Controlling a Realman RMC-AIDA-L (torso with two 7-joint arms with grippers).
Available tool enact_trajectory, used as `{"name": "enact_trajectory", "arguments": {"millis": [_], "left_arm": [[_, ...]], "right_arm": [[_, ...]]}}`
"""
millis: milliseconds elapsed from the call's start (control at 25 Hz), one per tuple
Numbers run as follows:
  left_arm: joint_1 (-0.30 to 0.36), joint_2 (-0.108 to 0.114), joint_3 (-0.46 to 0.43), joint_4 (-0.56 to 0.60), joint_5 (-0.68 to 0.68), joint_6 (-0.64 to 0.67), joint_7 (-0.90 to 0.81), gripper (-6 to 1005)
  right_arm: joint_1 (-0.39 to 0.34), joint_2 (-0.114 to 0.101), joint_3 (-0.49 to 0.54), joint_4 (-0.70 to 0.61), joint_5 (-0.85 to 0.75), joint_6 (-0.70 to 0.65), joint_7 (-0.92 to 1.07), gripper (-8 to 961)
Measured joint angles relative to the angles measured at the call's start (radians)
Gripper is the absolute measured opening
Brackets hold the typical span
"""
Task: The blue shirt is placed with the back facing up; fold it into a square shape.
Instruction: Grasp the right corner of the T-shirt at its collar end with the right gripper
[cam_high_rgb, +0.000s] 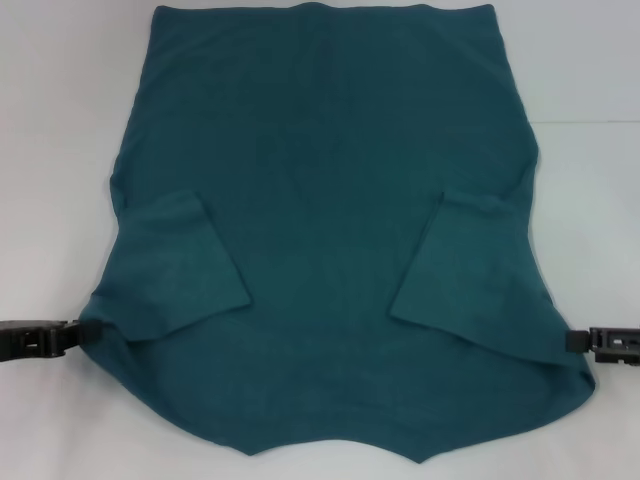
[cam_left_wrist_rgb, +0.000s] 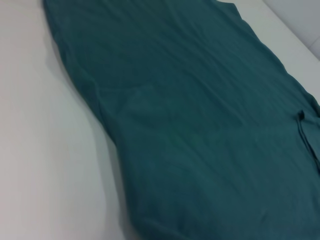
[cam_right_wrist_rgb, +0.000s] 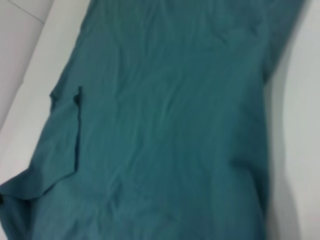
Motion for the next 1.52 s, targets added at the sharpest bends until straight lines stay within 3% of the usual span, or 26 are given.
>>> {"name": "enact_trajectory", "arguments": {"millis": [440,960,1280,1520], "left_arm": [[-0.009,0.0,0.005,0.0,0.0,-0.001,-0.005,18],[-0.006,-0.002,0.005,-0.001,0.0,-0.001,-0.005,17],[-0.006,-0.004,0.006,-0.002,0.0,0.0,-0.005,17],[-0.009,-0.002,0.006,-0.002,0.0,0.002,-0.005,16]], "right_arm": [[0.018,0.025,-0.002,0.008,-0.064,0.03,-0.01,892],[0.019,0.031,0.006,0.004,-0.067,-0.081,-0.021,887],[0.013,0.032,0.014,0.011,-0.069,-0.051,-0.016,874],[0.011,0.038,0.018,0.013,-0.068,-0.034,-0.016,767]]}}
